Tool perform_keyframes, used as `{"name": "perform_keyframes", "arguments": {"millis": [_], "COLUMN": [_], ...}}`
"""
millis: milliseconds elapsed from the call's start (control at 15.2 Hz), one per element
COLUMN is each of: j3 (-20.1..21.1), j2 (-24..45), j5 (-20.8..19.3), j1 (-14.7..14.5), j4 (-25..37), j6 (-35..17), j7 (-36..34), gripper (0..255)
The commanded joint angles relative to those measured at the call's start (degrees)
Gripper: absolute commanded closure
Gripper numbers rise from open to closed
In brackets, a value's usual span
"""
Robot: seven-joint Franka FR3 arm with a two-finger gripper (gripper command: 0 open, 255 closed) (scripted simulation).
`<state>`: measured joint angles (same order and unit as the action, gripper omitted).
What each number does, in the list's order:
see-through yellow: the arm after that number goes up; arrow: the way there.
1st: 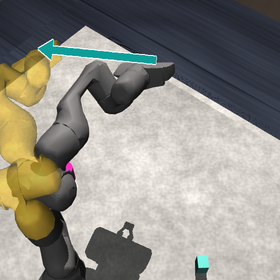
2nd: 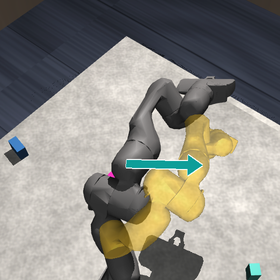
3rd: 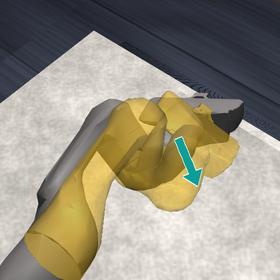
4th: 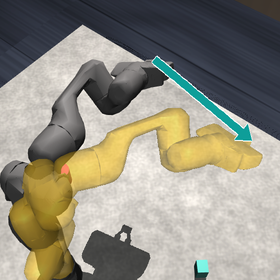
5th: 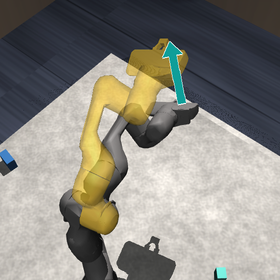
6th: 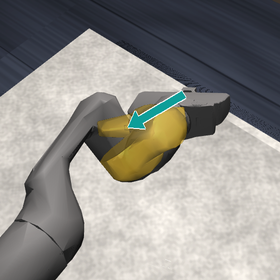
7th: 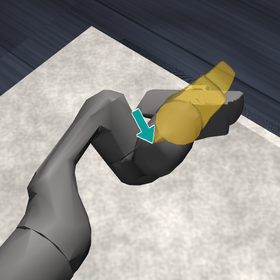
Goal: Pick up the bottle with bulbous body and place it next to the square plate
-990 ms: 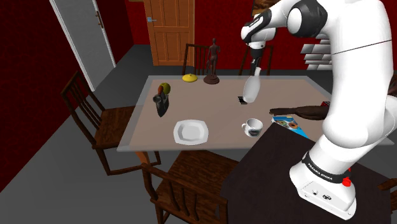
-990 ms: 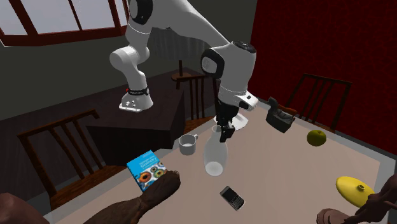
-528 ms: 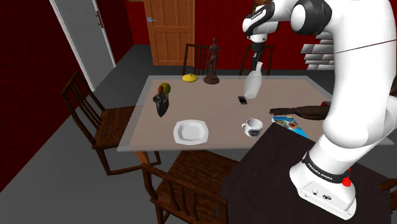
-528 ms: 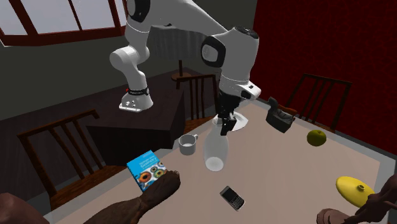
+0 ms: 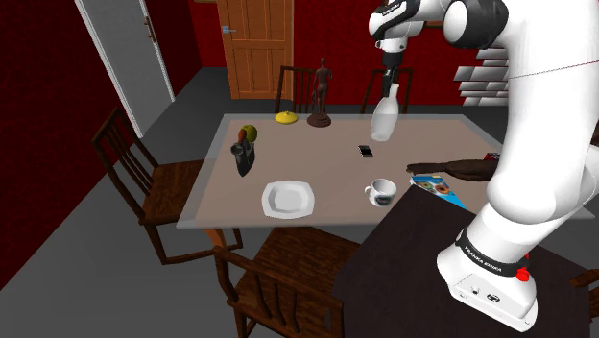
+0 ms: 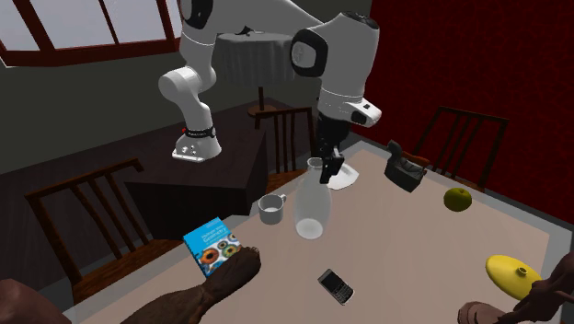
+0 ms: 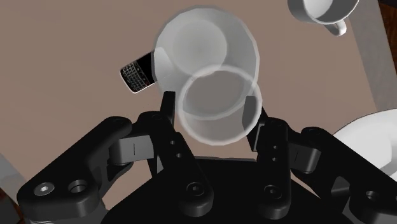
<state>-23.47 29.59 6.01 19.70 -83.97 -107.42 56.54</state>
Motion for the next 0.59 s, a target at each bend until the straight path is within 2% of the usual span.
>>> {"name": "perform_keyframes", "arguments": {"millis": [0,528], "j3": [-0.1,-0.4], "j2": [-0.3,-1.2], "j5": [-0.1,-0.5], "j1": [0.0,0.3], "j4": [1.1,6.0], "j6": [1.4,7.1], "j7": [0.0,0.0], "gripper": [255,255]}}
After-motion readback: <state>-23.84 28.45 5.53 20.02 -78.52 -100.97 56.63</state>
